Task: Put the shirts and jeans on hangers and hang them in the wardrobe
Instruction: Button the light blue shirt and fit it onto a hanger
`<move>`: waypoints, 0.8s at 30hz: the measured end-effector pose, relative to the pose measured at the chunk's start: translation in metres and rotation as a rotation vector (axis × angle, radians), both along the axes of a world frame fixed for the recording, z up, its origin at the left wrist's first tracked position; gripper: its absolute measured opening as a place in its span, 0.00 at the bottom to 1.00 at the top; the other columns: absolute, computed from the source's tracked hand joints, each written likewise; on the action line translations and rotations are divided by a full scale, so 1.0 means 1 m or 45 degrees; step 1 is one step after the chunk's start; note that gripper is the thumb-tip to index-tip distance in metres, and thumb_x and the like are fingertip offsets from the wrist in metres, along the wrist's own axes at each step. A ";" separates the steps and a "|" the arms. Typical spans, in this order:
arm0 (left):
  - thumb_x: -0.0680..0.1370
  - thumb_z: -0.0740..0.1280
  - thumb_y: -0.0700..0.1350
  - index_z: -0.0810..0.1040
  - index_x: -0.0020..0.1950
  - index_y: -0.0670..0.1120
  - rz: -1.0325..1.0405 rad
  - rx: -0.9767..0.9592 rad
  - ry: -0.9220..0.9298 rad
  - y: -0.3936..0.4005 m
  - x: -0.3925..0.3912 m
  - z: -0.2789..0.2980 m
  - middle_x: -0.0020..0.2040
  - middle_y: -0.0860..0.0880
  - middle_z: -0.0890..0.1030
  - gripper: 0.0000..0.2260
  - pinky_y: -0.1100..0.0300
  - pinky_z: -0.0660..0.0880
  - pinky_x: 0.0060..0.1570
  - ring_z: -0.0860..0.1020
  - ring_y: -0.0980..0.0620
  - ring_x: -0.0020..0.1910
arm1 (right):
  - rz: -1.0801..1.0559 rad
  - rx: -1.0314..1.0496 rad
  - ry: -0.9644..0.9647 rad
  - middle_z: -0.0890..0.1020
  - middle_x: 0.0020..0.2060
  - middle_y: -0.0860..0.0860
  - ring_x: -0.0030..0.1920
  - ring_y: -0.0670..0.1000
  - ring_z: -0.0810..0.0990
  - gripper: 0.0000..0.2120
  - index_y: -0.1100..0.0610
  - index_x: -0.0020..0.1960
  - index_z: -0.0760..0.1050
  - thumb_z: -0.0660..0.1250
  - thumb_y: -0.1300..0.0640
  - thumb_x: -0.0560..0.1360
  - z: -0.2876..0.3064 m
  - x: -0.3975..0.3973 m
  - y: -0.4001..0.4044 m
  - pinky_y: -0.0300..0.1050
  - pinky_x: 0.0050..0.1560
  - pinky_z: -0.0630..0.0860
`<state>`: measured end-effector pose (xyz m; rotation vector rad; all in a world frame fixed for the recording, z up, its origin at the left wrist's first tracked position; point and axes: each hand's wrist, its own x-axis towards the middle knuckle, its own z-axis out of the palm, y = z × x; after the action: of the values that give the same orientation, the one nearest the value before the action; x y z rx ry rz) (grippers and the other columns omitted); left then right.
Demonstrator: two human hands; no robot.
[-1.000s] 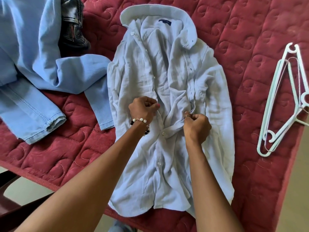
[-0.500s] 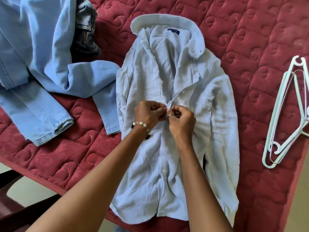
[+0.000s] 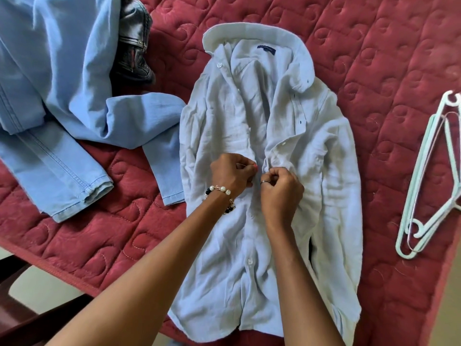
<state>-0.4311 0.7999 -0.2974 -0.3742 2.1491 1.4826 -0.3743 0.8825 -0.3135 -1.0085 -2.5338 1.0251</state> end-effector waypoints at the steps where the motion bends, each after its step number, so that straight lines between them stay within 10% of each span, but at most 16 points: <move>1: 0.73 0.72 0.36 0.83 0.41 0.39 -0.031 0.019 0.019 0.001 0.001 0.002 0.33 0.41 0.82 0.01 0.58 0.82 0.34 0.82 0.48 0.31 | 0.024 0.041 -0.026 0.82 0.36 0.58 0.40 0.60 0.79 0.02 0.62 0.40 0.80 0.69 0.66 0.68 -0.001 0.000 -0.001 0.46 0.42 0.66; 12: 0.72 0.71 0.34 0.83 0.40 0.39 -0.104 -0.101 0.145 0.007 0.006 0.003 0.33 0.41 0.83 0.02 0.55 0.82 0.39 0.83 0.46 0.33 | 0.010 -0.427 0.065 0.82 0.37 0.50 0.36 0.46 0.77 0.04 0.62 0.46 0.82 0.69 0.63 0.74 0.004 0.002 0.010 0.23 0.37 0.68; 24: 0.71 0.71 0.33 0.83 0.38 0.41 -0.117 -0.217 0.067 0.014 0.004 0.001 0.36 0.42 0.84 0.05 0.53 0.81 0.41 0.83 0.46 0.36 | 0.063 -1.094 -0.080 0.81 0.33 0.58 0.33 0.52 0.78 0.04 0.63 0.45 0.80 0.66 0.67 0.76 0.001 0.001 0.037 0.53 0.43 0.79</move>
<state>-0.4268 0.8140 -0.2967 -0.2936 2.3097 1.2770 -0.3735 0.9195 -0.3126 -1.1546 -2.1480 2.2093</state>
